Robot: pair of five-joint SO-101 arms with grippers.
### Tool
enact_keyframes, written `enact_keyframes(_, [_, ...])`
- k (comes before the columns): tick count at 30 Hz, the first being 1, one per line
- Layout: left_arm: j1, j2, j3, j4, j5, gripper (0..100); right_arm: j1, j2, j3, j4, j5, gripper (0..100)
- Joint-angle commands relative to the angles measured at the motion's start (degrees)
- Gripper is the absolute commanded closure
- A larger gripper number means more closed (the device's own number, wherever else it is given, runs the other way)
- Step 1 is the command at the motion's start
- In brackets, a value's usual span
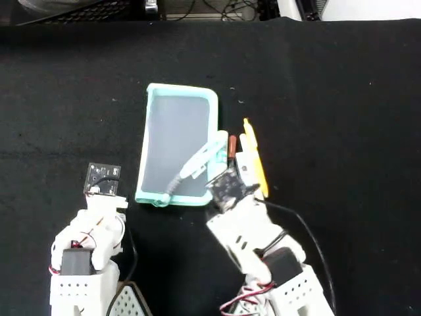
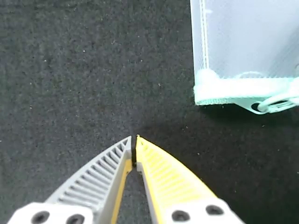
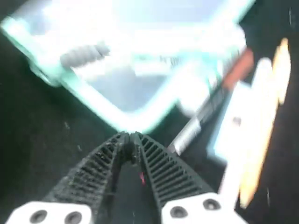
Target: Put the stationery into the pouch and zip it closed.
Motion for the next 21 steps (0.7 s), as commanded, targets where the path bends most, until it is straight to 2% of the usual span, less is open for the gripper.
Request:
enact_keyframes(1, [-1.27, -0.44, 0.84, -0.09, -0.44, 96, -4.31, -2.59, -0.04, -8.7, 11.16, 98.3])
enact_keyframes(3, [-4.53, -0.44, 0.84, -0.09, -0.44, 96, -5.8, -2.51, -0.31, -12.22, 16.09, 98.3])
enact_keyframes(5, [-8.31, -0.44, 0.84, -0.09, -0.26, 96, -6.24, -1.98, -1.71, -14.07, 16.44, 97.2])
enact_keyframes(10, [-15.25, -0.44, 0.84, -0.09, -0.26, 96, -6.24, -1.1, -9.01, -11.69, 16.35, 77.3])
enact_keyframes(15, [-15.69, -0.44, 0.84, -0.09, -0.26, 96, -6.33, 9.71, -23.52, -8.7, 14.42, 80.4])
enact_keyframes(21, [-15.69, -0.44, 0.84, -0.09, -0.26, 96, -11.6, 37.67, -31.87, -9.14, 13.54, 80.4])
